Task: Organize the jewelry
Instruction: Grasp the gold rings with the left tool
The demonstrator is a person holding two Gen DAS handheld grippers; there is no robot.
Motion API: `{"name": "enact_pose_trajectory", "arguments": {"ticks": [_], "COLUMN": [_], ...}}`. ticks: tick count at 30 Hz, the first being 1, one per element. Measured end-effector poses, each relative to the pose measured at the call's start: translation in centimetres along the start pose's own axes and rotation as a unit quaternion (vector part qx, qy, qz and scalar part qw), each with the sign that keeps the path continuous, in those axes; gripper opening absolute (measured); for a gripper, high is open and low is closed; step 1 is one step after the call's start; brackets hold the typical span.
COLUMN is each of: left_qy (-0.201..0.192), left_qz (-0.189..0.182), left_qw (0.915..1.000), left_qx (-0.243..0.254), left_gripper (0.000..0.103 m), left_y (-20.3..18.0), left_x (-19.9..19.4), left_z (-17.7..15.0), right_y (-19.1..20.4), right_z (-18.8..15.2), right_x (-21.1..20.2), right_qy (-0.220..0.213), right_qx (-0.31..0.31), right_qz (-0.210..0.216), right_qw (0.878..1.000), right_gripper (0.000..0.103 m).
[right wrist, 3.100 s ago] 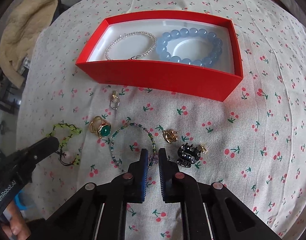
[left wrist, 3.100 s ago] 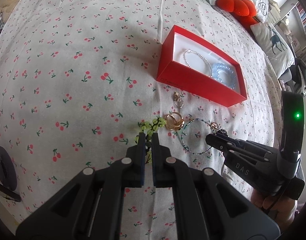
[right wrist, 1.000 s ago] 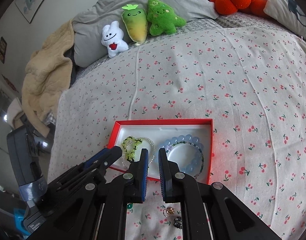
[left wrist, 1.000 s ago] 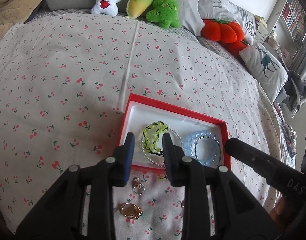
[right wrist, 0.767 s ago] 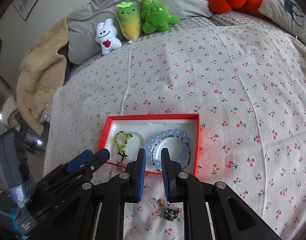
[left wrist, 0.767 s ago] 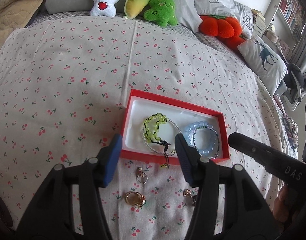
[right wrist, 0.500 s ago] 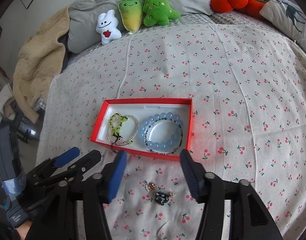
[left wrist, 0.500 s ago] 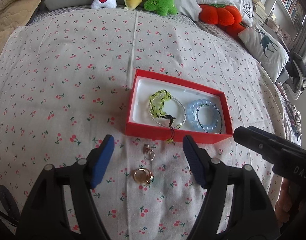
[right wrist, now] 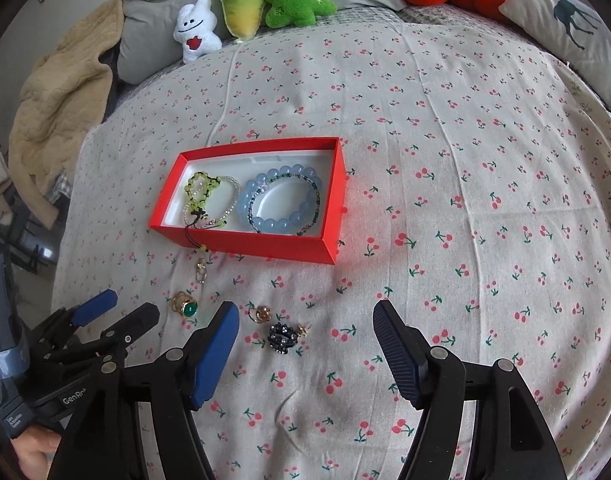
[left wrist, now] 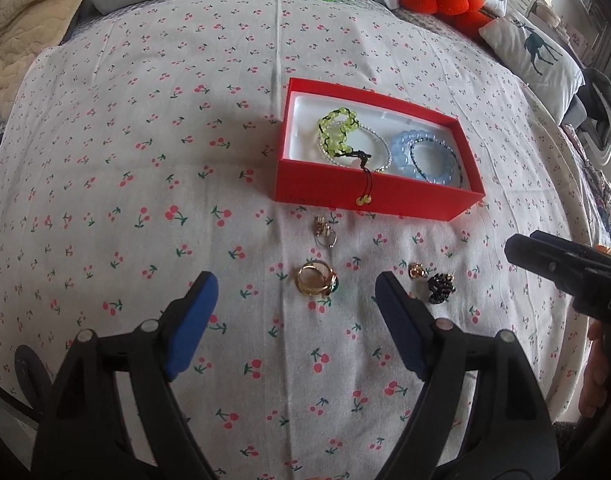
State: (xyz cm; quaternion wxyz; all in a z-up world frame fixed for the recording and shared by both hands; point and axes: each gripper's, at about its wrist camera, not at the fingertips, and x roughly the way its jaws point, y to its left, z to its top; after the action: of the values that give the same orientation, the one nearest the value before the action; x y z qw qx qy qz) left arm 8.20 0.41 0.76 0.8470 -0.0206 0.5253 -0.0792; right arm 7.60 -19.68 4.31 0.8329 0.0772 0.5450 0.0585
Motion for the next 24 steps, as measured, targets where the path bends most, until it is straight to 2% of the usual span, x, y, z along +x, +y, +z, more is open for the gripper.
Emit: {"name": "enact_pose_trajectory", "arguments": {"ticks": [9,16,19,21,24], "left_qy": [0.031,0.074,0.064,0.036,0.006], "left_qz": [0.01,-0.006,-0.029,-0.04,-0.027], "left_qw": [0.9994,0.9971,0.9974,0.9985,0.9983], "left_qx": [0.013,-0.018,-0.015,0.008,0.051], "left_gripper": [0.081,0.081,0.081,0.081,0.081], "left_y": [0.4,1.6,1.4,0.8,0.0], "left_x": [0.8,2.2,2.3,2.2,2.9], "left_z": [-1.4,-2.5,-3.0,-3.4,-4.1], "right_y": [-0.5,-0.6,-0.9,-1.0,-1.3], "right_z": [-1.5,-2.5,-2.7,-2.8,-2.9], "right_x": [1.0,2.5,3.2,3.5,3.8], "right_qy": [0.027,0.064,0.077,0.082,0.087], "right_qx": [-0.012,-0.018,-0.012,-0.009,-0.009], "right_qz": [-0.032,-0.03,-0.033,-0.04,-0.05], "right_qw": [0.999,0.997,0.996,0.996,0.995], "right_gripper": [0.072,0.077,0.077,0.077,0.077]}}
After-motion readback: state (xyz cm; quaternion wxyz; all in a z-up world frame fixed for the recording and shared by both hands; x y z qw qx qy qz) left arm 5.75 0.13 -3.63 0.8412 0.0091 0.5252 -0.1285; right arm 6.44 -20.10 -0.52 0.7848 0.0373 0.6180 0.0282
